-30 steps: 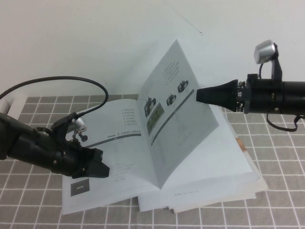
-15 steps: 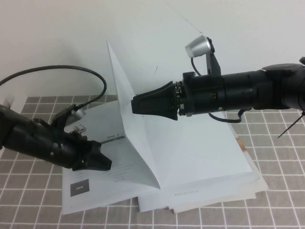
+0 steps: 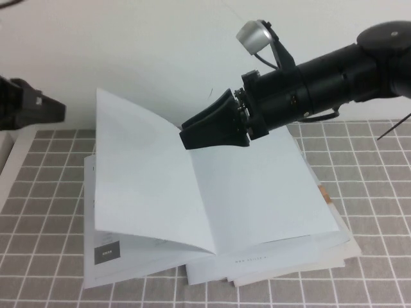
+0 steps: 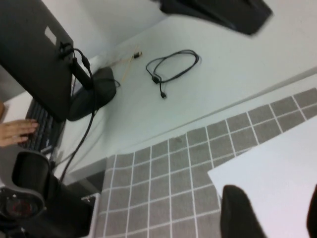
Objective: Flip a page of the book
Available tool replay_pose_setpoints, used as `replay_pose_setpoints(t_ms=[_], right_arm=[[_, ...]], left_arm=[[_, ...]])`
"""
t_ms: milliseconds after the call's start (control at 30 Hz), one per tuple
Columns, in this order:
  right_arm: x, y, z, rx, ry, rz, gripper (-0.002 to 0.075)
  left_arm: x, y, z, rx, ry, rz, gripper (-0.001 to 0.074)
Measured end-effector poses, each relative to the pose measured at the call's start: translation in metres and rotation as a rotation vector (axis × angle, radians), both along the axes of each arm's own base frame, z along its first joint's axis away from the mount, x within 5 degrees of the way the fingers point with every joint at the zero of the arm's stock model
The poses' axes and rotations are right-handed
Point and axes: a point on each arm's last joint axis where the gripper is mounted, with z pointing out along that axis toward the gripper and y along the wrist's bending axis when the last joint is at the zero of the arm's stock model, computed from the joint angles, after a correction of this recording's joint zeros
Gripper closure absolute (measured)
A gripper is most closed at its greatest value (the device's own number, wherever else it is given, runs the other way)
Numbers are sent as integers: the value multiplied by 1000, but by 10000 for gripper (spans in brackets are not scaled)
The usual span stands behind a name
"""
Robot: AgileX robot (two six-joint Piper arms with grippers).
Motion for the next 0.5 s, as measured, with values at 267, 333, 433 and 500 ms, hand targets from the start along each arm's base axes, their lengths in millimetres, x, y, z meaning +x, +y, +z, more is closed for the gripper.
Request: replay_pose_setpoints(t_ms=[267, 333, 433, 500], right_arm=[[-3, -14, 52, -256, -126, -47, 685], [-5, -22, 71, -308, -160, -94, 708], [-11, -43, 105, -393, -230, -208, 722], [-22, -61, 126, -450, -272, -293, 726]], left_arm=[[-69, -6, 62, 99, -243, 4, 738], [-79, -7, 66, 117, -266, 8, 738], [-101, -12, 67, 134, -293, 5, 738], [-118, -18, 65, 145, -316, -17, 738]])
